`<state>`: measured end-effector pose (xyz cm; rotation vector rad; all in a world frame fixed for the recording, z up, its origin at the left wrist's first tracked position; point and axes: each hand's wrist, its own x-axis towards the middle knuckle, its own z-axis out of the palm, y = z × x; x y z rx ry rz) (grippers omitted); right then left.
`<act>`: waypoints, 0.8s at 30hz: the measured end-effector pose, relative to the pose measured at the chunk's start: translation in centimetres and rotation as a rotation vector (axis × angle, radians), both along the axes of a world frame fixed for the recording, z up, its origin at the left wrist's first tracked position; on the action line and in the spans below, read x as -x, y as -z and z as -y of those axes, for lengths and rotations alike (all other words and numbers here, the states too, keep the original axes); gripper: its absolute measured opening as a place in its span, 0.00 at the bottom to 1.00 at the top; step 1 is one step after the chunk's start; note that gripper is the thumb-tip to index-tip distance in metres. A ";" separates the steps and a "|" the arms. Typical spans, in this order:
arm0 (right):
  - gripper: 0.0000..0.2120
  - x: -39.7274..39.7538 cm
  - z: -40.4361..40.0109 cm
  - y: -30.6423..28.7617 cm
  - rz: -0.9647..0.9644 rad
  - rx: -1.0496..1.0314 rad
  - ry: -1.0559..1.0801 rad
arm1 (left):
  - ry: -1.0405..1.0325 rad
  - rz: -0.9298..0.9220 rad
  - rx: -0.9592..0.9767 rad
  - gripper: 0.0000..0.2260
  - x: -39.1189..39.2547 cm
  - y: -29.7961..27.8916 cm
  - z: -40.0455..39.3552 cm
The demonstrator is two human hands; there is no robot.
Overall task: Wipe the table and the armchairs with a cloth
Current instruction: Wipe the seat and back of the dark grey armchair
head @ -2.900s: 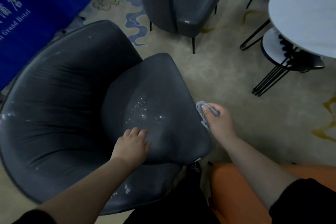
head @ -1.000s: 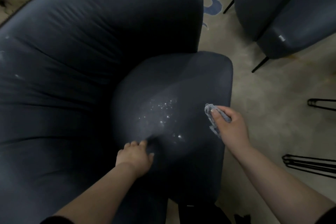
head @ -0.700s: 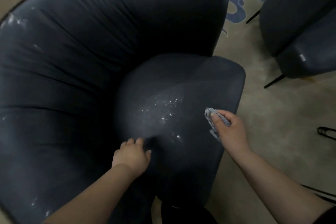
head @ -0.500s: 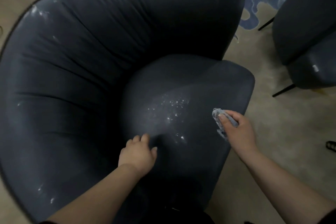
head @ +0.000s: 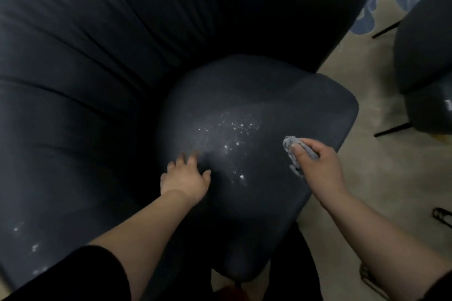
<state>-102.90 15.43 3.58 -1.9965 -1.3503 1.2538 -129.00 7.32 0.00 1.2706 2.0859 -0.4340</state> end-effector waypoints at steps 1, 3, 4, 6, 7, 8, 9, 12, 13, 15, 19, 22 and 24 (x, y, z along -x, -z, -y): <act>0.07 -0.2 -0.7 0.7 0.001 -0.004 -0.052 | -0.036 -0.009 -0.005 0.30 -0.4 0.7 0.0; 0.05 -0.4 -2.3 2.0 0.016 -0.027 -0.162 | -0.104 -0.034 -0.020 0.30 -1.2 2.0 0.3; 0.05 -0.4 -3.0 2.6 0.022 -0.026 -0.217 | -0.138 -0.049 -0.029 0.30 -1.7 2.6 0.6; 0.04 -0.4 -4.3 3.9 0.011 -0.028 -0.315 | -0.197 -0.073 -0.052 0.30 -2.6 4.0 1.1; 0.04 -0.4 -4.9 4.6 -0.008 -0.033 -0.355 | -0.227 -0.080 -0.063 0.31 -3.0 4.8 1.4; 0.04 -0.3 -5.3 5.4 -0.024 -0.030 -0.396 | -0.255 -0.081 -0.067 0.31 -3.3 5.5 1.6; 0.05 -0.2 -5.6 6.2 -0.025 -0.017 -0.440 | -0.278 -0.080 -0.059 0.32 -3.5 6.2 1.8; 0.08 0.7 -5.9 8.5 -0.022 -0.006 -0.533 | -0.287 -0.093 0.007 0.37 -3.9 8.2 2.5; 0.08 1.1 -5.8 9.3 -0.019 -0.011 -0.554 | -0.284 -0.094 0.027 0.40 -4.0 8.8 2.6; 0.10 2.2 -5.2 10.9 -0.016 -0.009 -0.606 | -0.296 -0.072 0.042 0.46 -4.2 9.8 2.8; 0.13 4.6 -4.0 13.3 -0.059 -0.069 -0.724 | -0.325 -0.049 -0.026 0.50 -4.5 11.0 3.0; 0.15 6.5 -3.5 14.6 -0.069 -0.171 -0.857 | -0.309 -0.049 -0.070 0.50 -3.8 11.3 3.0; 0.17 7.3 -3.5 15.0 0.026 -0.286 -0.993 | -0.303 -0.048 -0.085 0.50 -3.6 11.4 3.1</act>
